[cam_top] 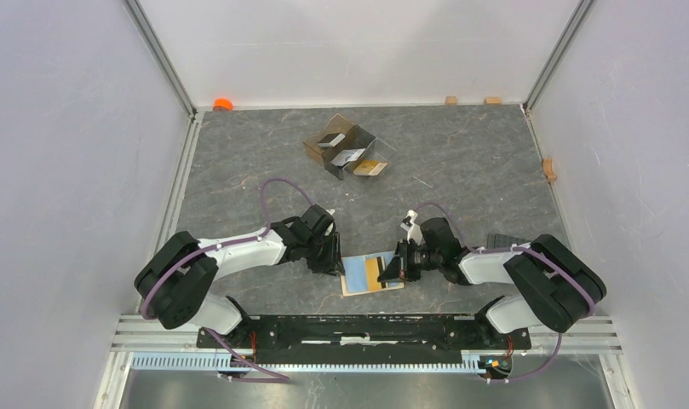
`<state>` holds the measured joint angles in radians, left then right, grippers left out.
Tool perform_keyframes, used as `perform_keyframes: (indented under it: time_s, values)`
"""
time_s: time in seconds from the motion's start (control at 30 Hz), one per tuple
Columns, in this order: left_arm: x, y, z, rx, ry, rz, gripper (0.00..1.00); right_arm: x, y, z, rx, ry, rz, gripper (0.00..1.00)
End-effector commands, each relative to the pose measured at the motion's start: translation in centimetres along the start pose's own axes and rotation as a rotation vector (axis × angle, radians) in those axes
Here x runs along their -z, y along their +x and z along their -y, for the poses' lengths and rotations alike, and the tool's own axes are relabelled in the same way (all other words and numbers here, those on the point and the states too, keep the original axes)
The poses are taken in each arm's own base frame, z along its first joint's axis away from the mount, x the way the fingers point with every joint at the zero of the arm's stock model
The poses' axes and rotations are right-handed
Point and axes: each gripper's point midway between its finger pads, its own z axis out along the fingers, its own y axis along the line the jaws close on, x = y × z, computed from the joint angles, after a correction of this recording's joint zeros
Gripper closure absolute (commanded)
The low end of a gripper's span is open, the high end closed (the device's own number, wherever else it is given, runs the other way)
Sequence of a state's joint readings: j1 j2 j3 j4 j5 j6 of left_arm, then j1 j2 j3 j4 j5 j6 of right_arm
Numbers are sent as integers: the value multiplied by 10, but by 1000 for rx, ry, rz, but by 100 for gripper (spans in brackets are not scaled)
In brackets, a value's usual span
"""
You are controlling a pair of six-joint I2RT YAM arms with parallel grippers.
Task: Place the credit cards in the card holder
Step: Insert the credit card into the card holder.
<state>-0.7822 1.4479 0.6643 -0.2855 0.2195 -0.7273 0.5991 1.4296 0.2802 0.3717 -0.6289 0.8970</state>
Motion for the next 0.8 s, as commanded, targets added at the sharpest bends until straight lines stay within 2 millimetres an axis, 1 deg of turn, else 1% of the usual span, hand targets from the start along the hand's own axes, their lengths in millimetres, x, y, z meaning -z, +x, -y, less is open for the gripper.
perform_keyframes:
  time_s: [0.0, 0.43, 0.77]
  values:
    - [-3, 5, -3, -24, -5, -14, 64, -4, -8, 8, 2, 37, 26, 100]
    - [-5, 5, -4, -28, -9, -21, 68, -8, -7, 17, -13, 69, 20, 100]
    - [-7, 7, -6, -28, -15, -30, 71, -12, -13, 24, -17, 107, 33, 100]
